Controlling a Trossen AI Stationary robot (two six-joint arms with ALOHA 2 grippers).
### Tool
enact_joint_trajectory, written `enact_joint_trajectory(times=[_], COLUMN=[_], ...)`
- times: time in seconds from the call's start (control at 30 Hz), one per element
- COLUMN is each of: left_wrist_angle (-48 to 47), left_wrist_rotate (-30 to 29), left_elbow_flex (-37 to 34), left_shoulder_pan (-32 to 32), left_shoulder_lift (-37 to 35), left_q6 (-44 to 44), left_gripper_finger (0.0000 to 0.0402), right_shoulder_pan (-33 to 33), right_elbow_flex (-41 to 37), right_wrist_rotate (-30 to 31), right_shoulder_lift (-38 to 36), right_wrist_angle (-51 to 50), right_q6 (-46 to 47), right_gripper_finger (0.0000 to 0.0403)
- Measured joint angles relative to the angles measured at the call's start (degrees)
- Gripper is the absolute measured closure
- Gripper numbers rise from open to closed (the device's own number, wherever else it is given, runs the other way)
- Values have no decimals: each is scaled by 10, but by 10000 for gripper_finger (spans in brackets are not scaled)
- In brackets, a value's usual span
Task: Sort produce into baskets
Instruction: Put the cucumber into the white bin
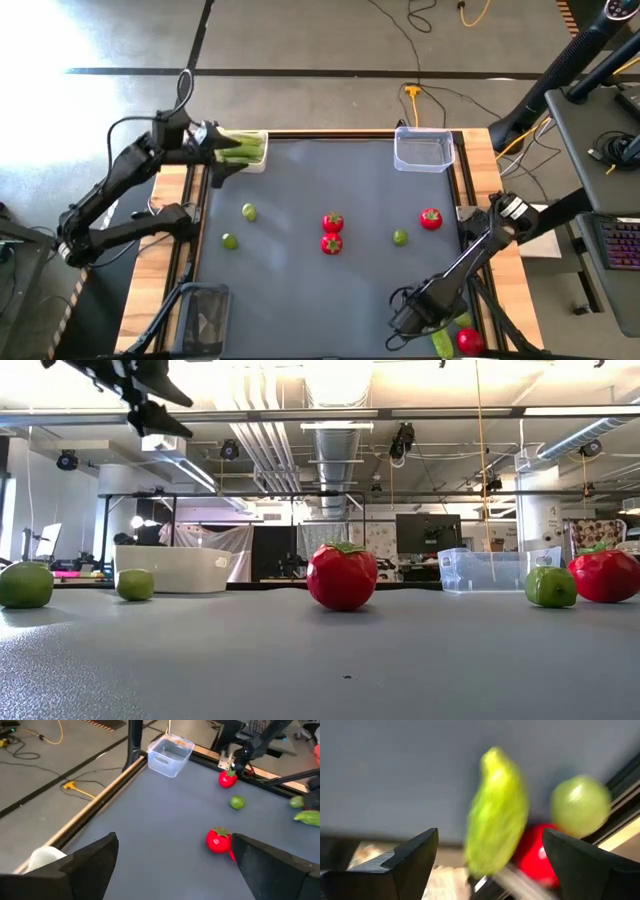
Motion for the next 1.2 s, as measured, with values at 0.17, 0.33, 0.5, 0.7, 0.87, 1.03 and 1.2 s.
enact_joint_trajectory(times=[0.17,0.33,0.5,0.7,0.87,1.03,1.2], left_wrist_angle=[-1,47,95,135,173,216,274], left_wrist_rotate=[17,75,-2,-66,-44,-29,-29], left_elbow_flex=[-46,-87,-128,-170,-196,-219,-215], left_shoulder_pan=[-22,-83,-145,-180,-181,-181,-197], left_shoulder_lift=[-53,-126,-194,-231,-227,-193,-153], left_q6=[-42,-131,-183,-203,-200,-201,-220], left_gripper_finger=[34,34,34,34,34,34,37], right_shoulder_pan=[-5,-1,-2,-17,-74,-195,-357], right_elbow_flex=[-55,-106,-136,-123,-29,109,189], right_wrist_rotate=[-14,-63,-60,-60,1,147,267], right_shoulder_lift=[0,0,0,0,-4,0,29], right_wrist_angle=[27,159,220,212,126,-14,-71], right_q6=[-26,-8,18,32,-7,-217,-482], right_gripper_finger=[78,111,146,223,242,242,242])
